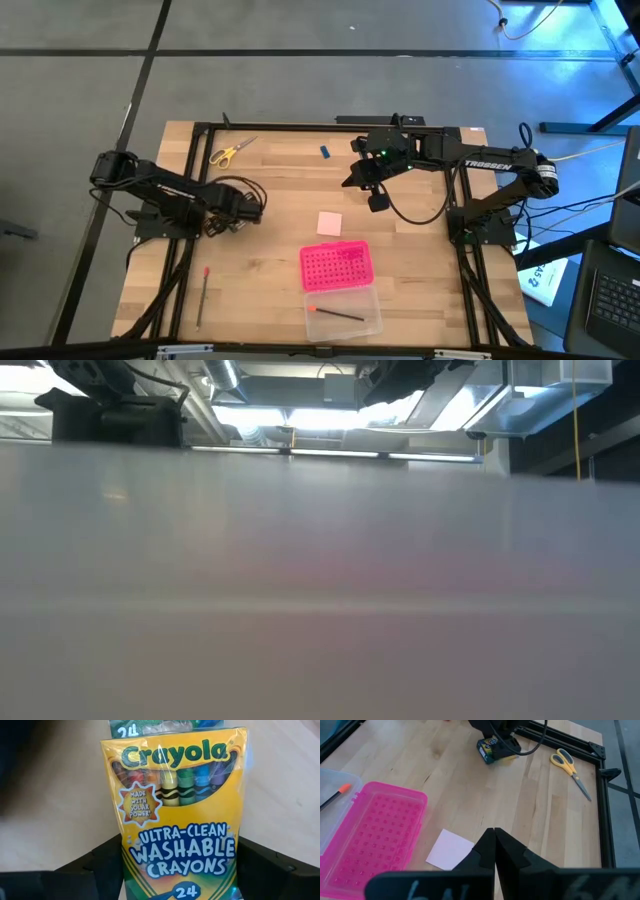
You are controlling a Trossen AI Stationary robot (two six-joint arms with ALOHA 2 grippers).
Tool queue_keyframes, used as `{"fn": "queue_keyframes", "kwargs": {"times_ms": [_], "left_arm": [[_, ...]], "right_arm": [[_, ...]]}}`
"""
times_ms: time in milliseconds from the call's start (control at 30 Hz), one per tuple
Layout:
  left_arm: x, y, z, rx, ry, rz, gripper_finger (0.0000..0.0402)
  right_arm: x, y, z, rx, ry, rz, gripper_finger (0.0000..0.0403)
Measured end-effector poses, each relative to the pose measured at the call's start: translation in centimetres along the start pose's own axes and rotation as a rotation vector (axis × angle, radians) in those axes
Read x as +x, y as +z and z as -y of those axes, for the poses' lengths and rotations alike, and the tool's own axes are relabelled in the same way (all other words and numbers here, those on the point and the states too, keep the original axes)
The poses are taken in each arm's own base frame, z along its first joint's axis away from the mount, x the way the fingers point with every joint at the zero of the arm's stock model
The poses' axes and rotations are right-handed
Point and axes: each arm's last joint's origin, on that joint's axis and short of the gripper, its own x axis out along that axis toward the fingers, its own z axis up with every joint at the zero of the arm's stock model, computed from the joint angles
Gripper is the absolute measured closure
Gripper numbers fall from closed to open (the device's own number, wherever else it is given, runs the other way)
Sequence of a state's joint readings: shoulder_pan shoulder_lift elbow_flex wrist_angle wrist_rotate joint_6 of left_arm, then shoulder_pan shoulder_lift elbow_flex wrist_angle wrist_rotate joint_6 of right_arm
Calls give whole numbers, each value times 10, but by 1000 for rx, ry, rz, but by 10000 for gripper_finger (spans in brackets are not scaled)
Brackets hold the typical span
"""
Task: Pack school essentials
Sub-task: Put the yellow crayon box into the pink supply box
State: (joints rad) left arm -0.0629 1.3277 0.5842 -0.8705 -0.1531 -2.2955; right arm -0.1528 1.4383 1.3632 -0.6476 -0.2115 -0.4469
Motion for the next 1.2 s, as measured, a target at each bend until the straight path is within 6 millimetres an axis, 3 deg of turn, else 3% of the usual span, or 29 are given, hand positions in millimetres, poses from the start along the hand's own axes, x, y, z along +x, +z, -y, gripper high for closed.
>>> {"fn": "queue_keyframes", "kwargs": {"times_ms": [433, 1200], "left_arm": [[0, -5, 4, 512, -74, -13, 108], [-1, -10, 7, 756, -113, -55, 108]], "right_arm": [[0, 0, 0, 0, 0, 0, 397], [0, 0, 0, 0, 0, 0, 397]]}}
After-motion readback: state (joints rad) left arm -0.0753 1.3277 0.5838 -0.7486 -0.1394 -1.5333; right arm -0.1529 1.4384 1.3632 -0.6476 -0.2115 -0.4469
